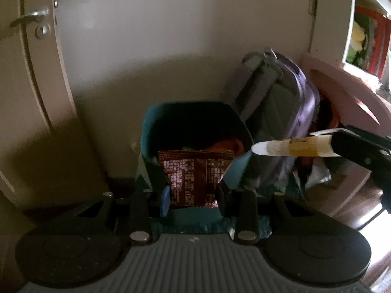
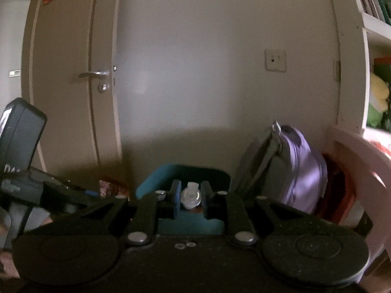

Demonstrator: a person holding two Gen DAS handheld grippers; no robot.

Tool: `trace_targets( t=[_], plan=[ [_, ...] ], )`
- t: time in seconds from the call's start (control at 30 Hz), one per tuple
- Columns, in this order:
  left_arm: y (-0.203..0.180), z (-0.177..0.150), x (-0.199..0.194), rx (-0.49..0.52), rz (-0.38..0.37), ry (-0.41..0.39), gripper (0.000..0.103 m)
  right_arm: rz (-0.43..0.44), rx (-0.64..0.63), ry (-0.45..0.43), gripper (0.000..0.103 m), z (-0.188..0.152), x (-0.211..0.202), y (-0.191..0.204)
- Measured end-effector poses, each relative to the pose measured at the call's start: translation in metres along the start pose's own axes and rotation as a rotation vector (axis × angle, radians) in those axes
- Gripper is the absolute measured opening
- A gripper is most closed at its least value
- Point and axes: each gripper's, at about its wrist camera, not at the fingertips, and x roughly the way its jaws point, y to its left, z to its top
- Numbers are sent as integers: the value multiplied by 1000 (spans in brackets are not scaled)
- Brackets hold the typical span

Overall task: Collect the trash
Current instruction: 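Lift the mesh bag and white tube up over the teal bin, then open both grippers over the teal bin, dropping the mesh bag and tube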

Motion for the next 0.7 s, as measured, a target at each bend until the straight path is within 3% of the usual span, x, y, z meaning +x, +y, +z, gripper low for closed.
trace_targets(
  t=[0.13,0.33,0.7],
  plan=[
    [1,24,29,-5,8,0,36,1,16,6,15,12,44,-6],
    [5,51,96,-22,31,47,36,20,25,84,15,-1,112,-14],
    [11,47,198,-11,43,169,36,30,7,232,16,-39,201,-28]
  ],
)
